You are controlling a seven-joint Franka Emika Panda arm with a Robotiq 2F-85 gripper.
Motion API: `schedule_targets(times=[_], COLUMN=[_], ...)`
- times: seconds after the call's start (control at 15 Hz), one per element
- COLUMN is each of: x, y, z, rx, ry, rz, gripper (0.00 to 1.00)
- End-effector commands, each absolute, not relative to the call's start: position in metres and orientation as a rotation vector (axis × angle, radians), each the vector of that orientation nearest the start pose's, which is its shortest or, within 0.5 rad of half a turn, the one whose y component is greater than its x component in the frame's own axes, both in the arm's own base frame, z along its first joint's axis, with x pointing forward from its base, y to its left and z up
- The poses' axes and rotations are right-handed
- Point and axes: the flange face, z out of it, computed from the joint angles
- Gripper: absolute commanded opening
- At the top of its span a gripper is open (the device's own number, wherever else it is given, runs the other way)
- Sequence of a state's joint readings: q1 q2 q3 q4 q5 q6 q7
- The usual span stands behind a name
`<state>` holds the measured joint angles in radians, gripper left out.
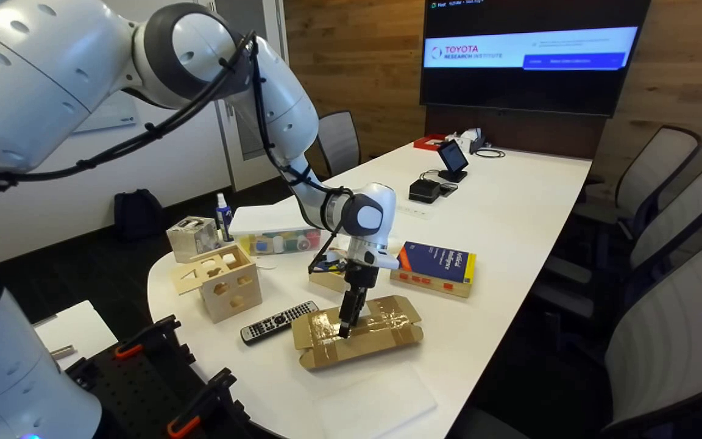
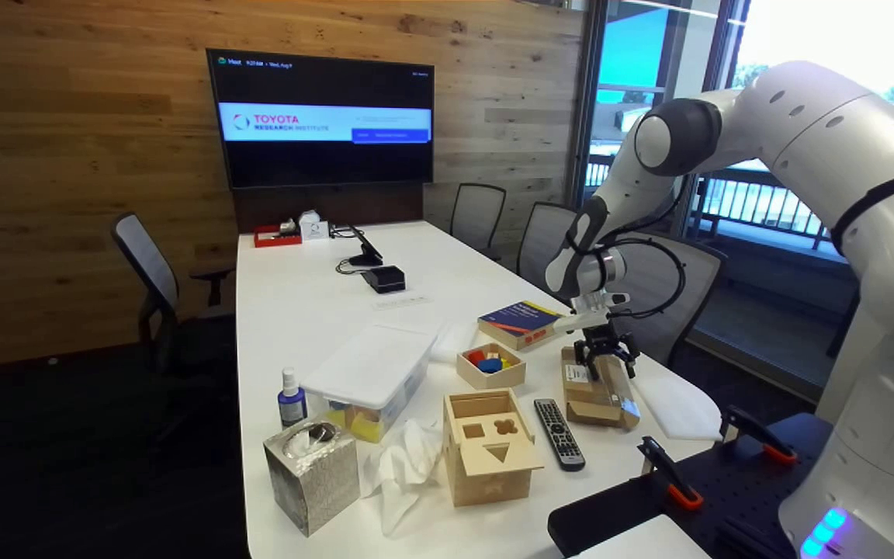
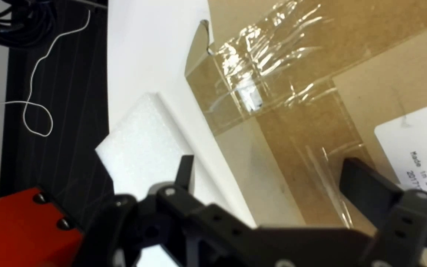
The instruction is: Close the brown box.
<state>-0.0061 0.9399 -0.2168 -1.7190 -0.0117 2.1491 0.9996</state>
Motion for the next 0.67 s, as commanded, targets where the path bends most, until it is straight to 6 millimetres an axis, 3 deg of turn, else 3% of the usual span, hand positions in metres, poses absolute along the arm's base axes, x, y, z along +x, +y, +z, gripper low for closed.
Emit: schedule_targets(times=[0.0, 0.33, 0.6], x=[0.558, 0.559, 0.556], y=[-0.131, -0.122, -0.115], z=[0.079, 0.145, 0.182], rx=[-2.966, -3.091, -3.141], ry=[1.829, 1.657, 1.502], rz=[0.631, 0.386, 0.204], gripper=[1.0, 1.0, 1.0])
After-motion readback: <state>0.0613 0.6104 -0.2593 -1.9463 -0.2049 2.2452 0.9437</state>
